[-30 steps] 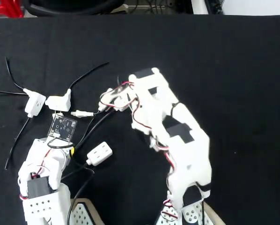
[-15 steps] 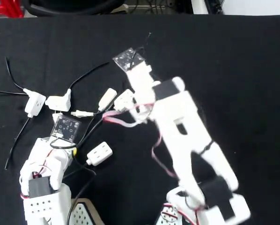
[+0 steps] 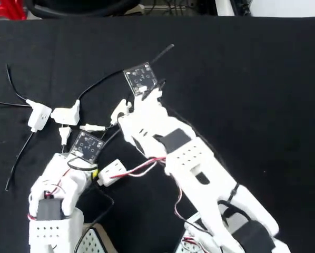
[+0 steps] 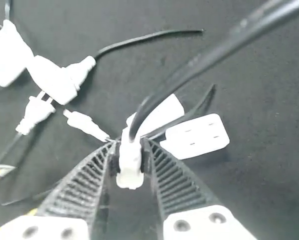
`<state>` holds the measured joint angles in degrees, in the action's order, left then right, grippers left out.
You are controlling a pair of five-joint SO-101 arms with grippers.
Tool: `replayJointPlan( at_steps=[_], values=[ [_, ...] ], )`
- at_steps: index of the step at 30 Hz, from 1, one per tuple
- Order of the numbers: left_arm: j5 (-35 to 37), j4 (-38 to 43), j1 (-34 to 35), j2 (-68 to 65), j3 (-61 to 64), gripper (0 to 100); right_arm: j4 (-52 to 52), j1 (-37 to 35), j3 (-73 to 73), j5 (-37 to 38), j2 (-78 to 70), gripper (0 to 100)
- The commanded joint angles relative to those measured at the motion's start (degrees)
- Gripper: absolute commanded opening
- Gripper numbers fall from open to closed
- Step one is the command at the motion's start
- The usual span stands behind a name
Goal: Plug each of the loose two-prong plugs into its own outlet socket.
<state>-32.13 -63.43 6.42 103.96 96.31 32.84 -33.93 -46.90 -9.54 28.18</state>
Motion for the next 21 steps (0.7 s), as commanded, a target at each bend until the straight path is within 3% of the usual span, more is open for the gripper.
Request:
replayJointPlan(
  at_steps=[1,8,12,21],
  values=[
    [4.48,5.19,-4.53,0.62,-0.66,25,-1.76,-0.79,-2.68,-2.2,8.13,1.1],
    [12.4,18.29,-11.03,0.62,-0.92,25,-1.58,-1.41,-14.02,-2.55,32.31,1.1],
    [14.77,22.07,-16.75,0.62,-1.01,25,-1.85,-6.51,-20.53,-4.4,43.03,1.1],
    [14.86,29.27,-20.53,0.62,-1.1,24,-0.09,-10.29,-23.52,-4.92,43.82,1.1]
  ],
)
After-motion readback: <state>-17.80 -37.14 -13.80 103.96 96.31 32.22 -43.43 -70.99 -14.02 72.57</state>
